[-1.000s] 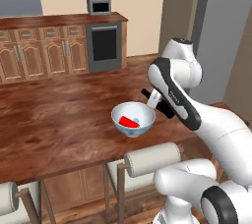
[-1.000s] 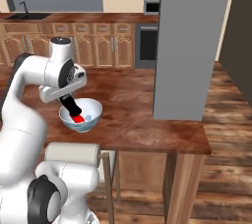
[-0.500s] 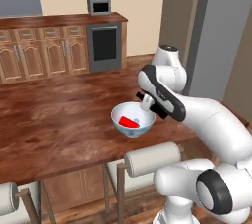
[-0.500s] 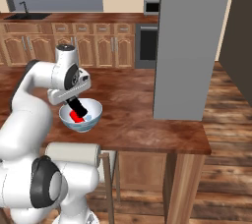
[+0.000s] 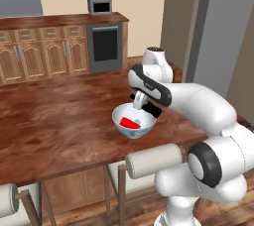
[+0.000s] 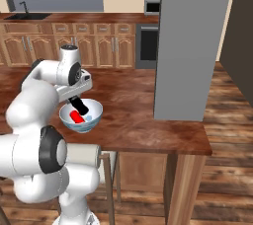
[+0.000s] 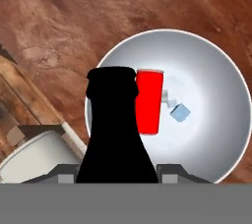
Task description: Open the fridge, grab two sodas, and place both sodas inside the bowl with ice on the dining counter.
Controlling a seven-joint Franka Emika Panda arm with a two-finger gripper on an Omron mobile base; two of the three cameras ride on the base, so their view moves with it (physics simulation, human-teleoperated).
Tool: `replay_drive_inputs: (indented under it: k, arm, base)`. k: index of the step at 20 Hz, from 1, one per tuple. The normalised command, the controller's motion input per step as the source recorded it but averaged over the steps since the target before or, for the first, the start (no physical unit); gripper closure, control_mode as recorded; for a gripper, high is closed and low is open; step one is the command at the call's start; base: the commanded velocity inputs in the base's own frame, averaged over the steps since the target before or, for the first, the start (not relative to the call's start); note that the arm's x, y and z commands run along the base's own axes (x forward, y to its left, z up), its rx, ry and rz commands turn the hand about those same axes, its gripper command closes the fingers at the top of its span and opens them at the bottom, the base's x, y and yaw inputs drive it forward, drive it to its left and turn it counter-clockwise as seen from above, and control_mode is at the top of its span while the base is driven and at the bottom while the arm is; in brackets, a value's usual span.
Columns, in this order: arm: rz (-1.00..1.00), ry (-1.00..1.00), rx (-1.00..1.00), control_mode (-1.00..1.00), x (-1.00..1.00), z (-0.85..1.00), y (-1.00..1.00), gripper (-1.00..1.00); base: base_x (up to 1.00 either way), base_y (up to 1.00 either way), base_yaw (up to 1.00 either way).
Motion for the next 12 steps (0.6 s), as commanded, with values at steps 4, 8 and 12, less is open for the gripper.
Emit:
replay_drive_inputs:
  k: [4, 8, 12]
  arm:
    - [0.00, 0.08, -0.01, -1.00, 0.30, -0.24, 0.14, 1.00]
    - [0.00, 0.06, 0.00, -1.00, 0.13, -0.22, 0.03, 1.00]
    - [0.00, 0.01, -0.01, -1.00, 0.03, -0.23, 0.00, 1.00]
  base:
    - [0.00, 0.00, 0.00]
    - [0.00, 0.00, 0.00]
    - [0.00, 0.00, 0.00]
